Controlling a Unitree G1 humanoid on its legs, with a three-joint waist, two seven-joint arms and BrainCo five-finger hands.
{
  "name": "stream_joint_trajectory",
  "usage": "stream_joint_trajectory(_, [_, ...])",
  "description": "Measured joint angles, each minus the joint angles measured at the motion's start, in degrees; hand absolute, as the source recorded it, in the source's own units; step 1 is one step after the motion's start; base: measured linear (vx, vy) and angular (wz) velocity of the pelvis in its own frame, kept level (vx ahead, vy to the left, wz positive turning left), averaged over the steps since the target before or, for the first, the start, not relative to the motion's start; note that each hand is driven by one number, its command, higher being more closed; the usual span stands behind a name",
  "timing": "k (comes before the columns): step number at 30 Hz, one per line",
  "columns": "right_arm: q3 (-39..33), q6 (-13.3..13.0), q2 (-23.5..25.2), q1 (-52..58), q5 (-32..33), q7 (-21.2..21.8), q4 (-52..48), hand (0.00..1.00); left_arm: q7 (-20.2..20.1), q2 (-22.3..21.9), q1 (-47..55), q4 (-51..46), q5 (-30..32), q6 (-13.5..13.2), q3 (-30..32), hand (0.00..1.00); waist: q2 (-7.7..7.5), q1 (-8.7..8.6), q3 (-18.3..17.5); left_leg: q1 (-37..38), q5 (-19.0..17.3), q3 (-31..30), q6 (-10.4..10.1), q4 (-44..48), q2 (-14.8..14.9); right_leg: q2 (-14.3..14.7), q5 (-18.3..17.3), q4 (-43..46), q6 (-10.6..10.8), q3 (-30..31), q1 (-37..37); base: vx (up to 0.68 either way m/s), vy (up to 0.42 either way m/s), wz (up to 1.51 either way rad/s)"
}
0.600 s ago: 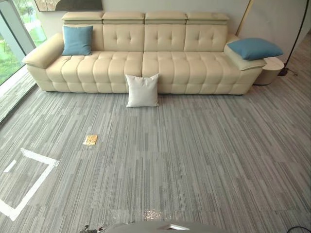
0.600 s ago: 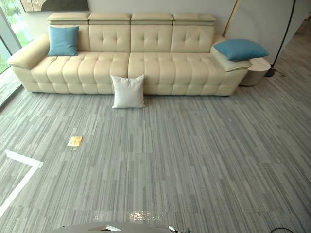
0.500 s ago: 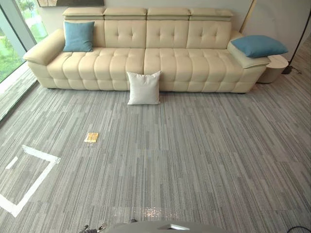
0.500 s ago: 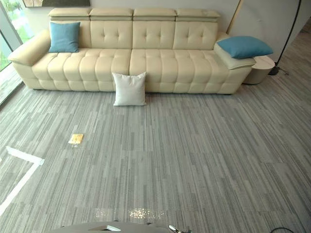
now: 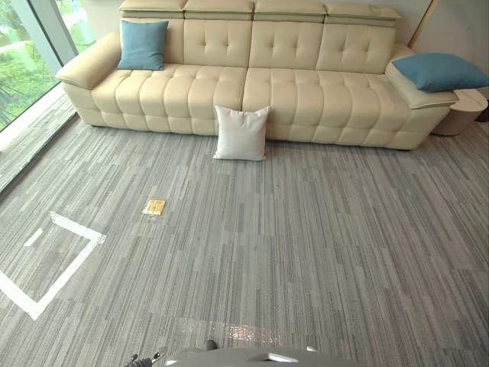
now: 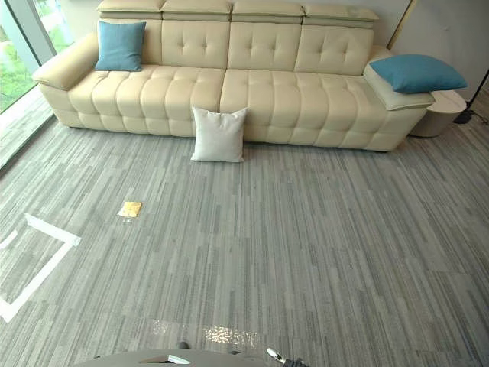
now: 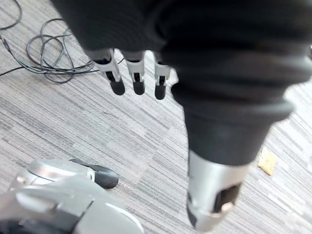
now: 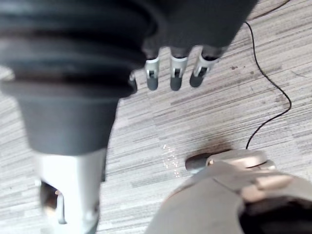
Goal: Pick up cushions and gather them together orderly.
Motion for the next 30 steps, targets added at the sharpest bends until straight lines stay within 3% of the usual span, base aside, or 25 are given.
stream_joint_trajectory(8, [-0.2, -0.2, 0.3, 0.1, 0.0, -0.7, -0.1, 0.00, -0.3, 0.1, 0.0, 0.0, -0.4, 0.0, -0.2, 0.00, -0.68, -0.05, 0.4, -0.4, -0.2, -0.7, -0.3, 0.0, -0.1, -0.1, -0.2, -0.8, 0.3, -1.1, 0.5, -0.04, -0.024, 0.05])
stream_joint_trajectory(22, [-1.0, -0.1, 0.5, -0.1, 0.8, -0.7, -0.2, 0.00, -0.4, 0.8, -0.3, -0.3, -0.2, -0.1, -2.4, 0.00, -0.46, -0.02, 1.1, -0.5, -0.1, -0.8, -0.1, 0.0, 0.0, 0.0, 0.0, -1.2, -0.1, -1.4, 0.9, 0.00, -0.029, 0.01])
stream_joint_trajectory(29, [-1.5, -0.2, 1.4, 0.2, 3.4, -0.8, -2.4, 0.00, -0.2, 0.7, -0.9, -2.3, 0.2, 0.1, -2.2, 0.00, -0.81, 0.18, 2.1, -1.3, -1.2, 1.5, -1.3, 0.5, 0.8, 0.0, -2.3, 2.7, -0.3, -1.6, -1.4, -0.02, -0.030, 0.01])
stream_joint_trajectory(30, [-1.5, -0.2, 1.9, 0.0, 3.5, -0.8, -3.0, 0.00, -0.2, 0.8, -1.5, -2.6, 0.2, 0.1, -1.3, 0.00, -1.38, 0.12, 2.6, -3.3, -3.0, 2.8, -1.6, 4.5, 1.3, -0.5, -3.5, 4.8, -0.4, -2.3, -2.2, 0.02, -0.041, 0.19])
